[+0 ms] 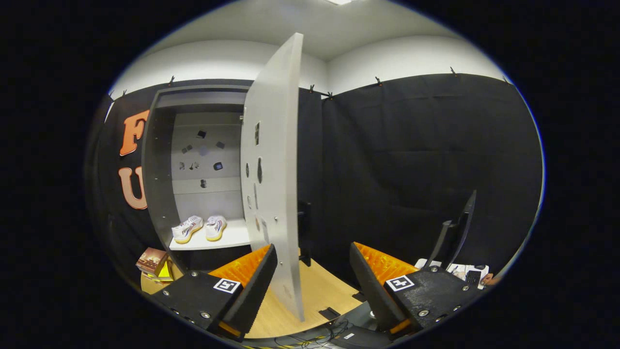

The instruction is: Open the shoe cabinet door, grab the shoes and put them into the shoe cabinet, then close the shoe cabinet door.

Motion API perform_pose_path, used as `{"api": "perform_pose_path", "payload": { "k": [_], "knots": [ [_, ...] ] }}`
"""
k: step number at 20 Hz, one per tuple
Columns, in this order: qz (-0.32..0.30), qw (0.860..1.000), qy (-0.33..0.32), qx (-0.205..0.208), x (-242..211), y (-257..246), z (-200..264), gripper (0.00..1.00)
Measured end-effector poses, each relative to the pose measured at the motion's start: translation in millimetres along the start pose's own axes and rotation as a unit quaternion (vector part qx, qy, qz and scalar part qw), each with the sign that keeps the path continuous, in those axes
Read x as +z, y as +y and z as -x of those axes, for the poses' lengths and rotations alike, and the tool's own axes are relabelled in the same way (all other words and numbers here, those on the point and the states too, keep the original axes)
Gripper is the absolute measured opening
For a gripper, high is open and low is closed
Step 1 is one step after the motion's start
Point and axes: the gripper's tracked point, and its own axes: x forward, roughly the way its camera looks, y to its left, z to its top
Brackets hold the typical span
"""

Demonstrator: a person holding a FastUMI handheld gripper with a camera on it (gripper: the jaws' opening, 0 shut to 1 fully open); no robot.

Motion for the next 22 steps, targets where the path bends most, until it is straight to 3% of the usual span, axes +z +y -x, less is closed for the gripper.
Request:
{"api": "perform_pose_path", "payload": {
  "k": [3,8,14,18,22],
  "knots": [
    [0.000,1.000,0.019,-0.007,-14.7,-15.1,-21.3,0.94],
    [-0.026,0.998,0.052,0.019,-44.8,-9.1,-49.1,0.94],
    [-0.050,0.996,0.059,0.035,-56.0,4.9,-47.6,0.92],
    [-0.006,0.998,0.049,0.036,-51.2,13.8,-38.6,0.90],
    [-0.024,0.994,0.058,0.086,-48.8,45.5,-16.3,0.88]
  ]
}}
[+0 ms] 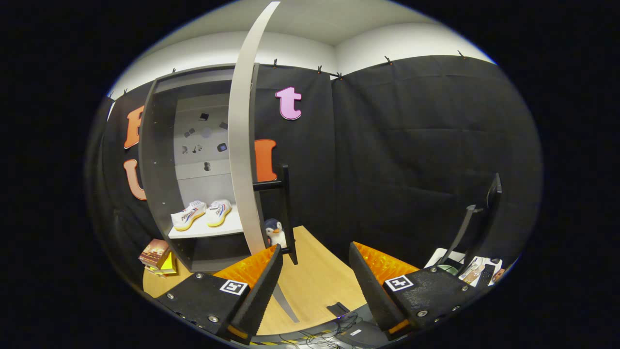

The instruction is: Open the shoe cabinet door, grab the shoes and put them into the shoe cabinet, then close the shoe cabinet door.

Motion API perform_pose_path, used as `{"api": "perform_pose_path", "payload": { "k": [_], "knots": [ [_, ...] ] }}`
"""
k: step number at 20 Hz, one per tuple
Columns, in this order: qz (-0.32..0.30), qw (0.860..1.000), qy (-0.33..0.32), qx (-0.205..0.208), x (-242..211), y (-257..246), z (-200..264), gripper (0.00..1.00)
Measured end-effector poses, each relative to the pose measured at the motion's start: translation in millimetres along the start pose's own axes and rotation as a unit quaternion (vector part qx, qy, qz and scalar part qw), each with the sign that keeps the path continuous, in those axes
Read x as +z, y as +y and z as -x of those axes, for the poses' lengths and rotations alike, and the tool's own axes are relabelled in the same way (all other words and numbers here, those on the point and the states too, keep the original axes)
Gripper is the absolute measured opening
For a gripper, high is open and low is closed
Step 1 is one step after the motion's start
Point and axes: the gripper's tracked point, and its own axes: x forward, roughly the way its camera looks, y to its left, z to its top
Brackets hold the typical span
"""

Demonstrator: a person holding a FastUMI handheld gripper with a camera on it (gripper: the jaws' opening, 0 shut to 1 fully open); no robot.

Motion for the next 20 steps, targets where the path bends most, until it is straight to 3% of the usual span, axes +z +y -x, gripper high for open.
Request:
{"api": "perform_pose_path", "payload": {
  "k": [12,20],
  "knots": [
    [-0.025,0.993,0.013,0.112,-18.1,145.9,24.8,0.88],
    [-0.057,0.980,0.032,0.189,-25.5,254.7,-6.9,0.91]
  ]
}}
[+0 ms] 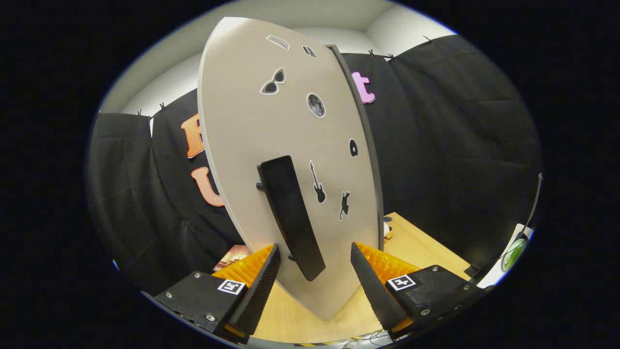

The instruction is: Open the shoe cabinet door, grab the shoes and put them into the shoe cabinet, then close the shoe cabinet door.

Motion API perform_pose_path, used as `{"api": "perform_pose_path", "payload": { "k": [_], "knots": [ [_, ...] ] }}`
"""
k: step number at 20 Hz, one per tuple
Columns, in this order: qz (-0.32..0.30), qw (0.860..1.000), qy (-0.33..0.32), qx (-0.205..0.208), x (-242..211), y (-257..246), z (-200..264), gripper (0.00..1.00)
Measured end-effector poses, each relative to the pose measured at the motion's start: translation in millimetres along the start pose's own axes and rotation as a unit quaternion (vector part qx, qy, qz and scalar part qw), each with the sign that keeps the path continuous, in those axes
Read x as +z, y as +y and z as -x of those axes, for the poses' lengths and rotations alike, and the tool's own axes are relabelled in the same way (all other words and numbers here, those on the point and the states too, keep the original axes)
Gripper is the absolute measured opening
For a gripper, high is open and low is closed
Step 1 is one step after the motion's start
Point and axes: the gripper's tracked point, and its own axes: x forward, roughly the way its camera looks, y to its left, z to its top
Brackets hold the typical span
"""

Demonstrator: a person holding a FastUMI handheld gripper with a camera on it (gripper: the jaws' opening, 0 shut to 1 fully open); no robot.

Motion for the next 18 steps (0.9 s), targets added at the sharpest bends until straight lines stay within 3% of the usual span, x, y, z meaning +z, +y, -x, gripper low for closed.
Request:
{"api": "perform_pose_path", "payload": {
  "k": [5,18],
  "knots": [
    [-0.001,0.999,0.013,0.032,-10.0,54.1,-54.3,0.92],
    [0.020,1.000,0.016,0.006,-3.4,98.8,-122.2,0.92]
  ]
}}
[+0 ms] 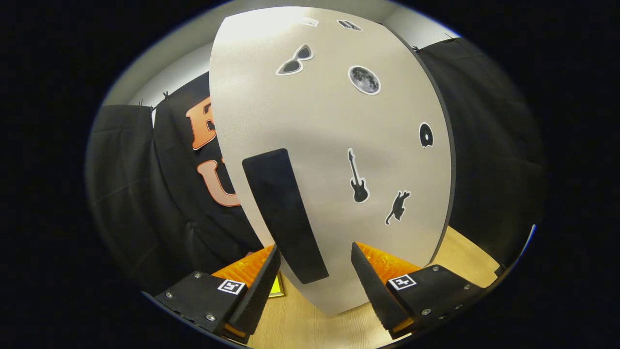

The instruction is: Open the shoe cabinet door, grab the shoes and put them into the shoe cabinet, then close the shoe cabinet door.

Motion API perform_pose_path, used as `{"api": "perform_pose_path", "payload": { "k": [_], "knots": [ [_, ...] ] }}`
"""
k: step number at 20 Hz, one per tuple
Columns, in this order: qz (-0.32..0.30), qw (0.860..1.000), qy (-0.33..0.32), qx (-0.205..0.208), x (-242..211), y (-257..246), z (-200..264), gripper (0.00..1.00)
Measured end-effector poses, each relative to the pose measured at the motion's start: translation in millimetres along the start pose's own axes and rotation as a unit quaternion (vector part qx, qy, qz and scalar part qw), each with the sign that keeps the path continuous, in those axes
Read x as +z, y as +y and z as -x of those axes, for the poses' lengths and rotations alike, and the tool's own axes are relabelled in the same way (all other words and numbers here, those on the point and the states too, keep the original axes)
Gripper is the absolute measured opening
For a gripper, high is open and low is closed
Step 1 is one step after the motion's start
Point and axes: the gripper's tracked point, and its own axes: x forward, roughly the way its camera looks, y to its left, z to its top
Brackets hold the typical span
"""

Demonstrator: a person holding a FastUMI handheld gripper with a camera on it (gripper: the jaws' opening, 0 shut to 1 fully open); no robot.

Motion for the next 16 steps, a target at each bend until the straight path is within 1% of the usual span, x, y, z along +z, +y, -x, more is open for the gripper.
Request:
{"api": "perform_pose_path", "payload": {
  "k": [3,5,8,10,13,16],
  "knots": [
    [0.013,1.000,0.010,-0.003,7.5,14.5,-3.6,0.92],
    [0.023,1.000,0.005,0.003,24.5,26.1,7.9,0.93],
    [0.044,0.999,0.001,0.007,46.2,34.3,34.8,0.94],
    [0.053,0.998,-0.017,0.016,61.0,36.6,55.2,0.94],
    [0.080,0.996,-0.046,0.016,86.2,40.2,89.6,0.94],
    [0.081,0.994,-0.065,0.018,105.2,41.2,117.2,0.94]
  ]
}}
